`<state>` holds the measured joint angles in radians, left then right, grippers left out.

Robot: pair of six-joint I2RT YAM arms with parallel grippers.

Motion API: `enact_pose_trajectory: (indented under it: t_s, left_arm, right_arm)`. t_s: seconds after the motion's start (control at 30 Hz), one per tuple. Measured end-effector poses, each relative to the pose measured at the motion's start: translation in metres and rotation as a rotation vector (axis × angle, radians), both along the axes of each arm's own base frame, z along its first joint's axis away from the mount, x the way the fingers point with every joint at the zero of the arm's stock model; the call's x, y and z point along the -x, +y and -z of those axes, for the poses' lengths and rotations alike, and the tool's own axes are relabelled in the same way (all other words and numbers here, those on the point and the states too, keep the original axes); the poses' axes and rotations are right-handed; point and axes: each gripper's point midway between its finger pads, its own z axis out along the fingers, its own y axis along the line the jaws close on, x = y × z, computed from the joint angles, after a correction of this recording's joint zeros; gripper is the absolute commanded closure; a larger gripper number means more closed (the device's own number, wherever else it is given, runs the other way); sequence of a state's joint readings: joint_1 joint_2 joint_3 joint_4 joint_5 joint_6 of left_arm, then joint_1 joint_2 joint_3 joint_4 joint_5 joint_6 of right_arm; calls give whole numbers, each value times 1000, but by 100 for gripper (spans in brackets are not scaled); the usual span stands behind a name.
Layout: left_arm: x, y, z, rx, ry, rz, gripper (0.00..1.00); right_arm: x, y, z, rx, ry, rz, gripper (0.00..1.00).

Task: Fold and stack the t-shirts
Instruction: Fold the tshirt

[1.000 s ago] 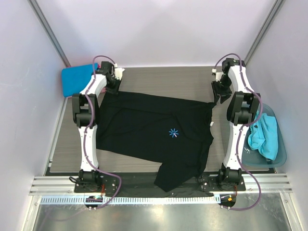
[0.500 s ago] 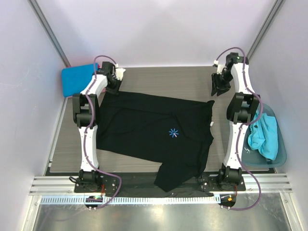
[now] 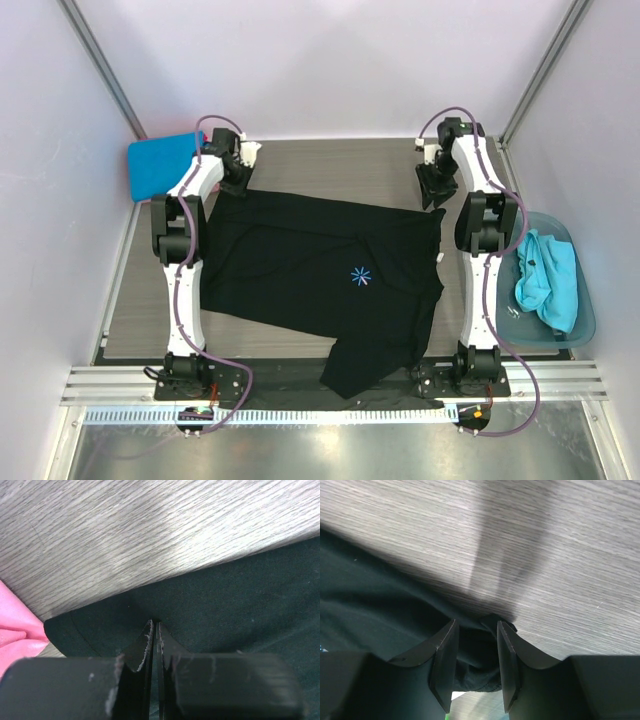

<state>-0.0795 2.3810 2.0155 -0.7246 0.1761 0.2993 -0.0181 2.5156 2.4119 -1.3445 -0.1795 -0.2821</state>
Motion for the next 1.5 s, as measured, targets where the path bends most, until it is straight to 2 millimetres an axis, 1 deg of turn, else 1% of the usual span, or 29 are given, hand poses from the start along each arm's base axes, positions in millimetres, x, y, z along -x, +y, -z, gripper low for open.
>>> enact_pose_trajectory:
  t_s: [0.1, 0.3, 0.37, 0.47, 0.5, 0.57, 0.6, 0.83, 1.1, 1.33, 1.4, 1.47, 1.5]
  left_arm:
    - [0, 0, 0, 0, -1, 0, 96]
    - [0, 0, 0, 0, -1, -1, 96]
    - [0, 0, 0, 0, -1, 0, 96]
    - [0, 0, 0, 0, -1, 0, 96]
    - [0, 0, 0, 0, -1, 0, 96]
    - [0, -1, 0, 0, -1, 0, 96]
    - [0, -1, 0, 0, -1, 1, 96]
    - [0, 0, 0, -5, -3, -1, 96]
    - [0, 1, 0, -17, -4, -4, 96]
    - [0, 1, 1, -25, -5, -6, 96]
    - [0, 2, 1, -26, -5, -7, 97]
    - [0, 1, 1, -27, -5, -7, 96]
    - [0, 2, 1, -29, -6, -8, 97]
  right_arm:
    - [1, -3, 2, 30, 6, -1, 59]
    - [2, -15, 9, 92, 21, 8, 61]
    - [3, -18, 11, 104, 25, 10, 65]
    - [3, -20, 13, 114, 31, 10, 76]
    - [3, -20, 14, 117, 33, 10, 86]
    - [4, -21, 16, 121, 38, 10, 96]
    - [4, -21, 17, 123, 38, 9, 99]
    - [3, -27, 18, 128, 43, 50, 99]
    - [16, -57, 22, 119, 86, 160, 99]
    - [17, -73, 20, 111, 85, 208, 99]
    - [16, -73, 18, 107, 79, 210, 99]
    - [12, -73, 13, 98, 62, 213, 94]
    - [8, -73, 9, 92, 46, 215, 88]
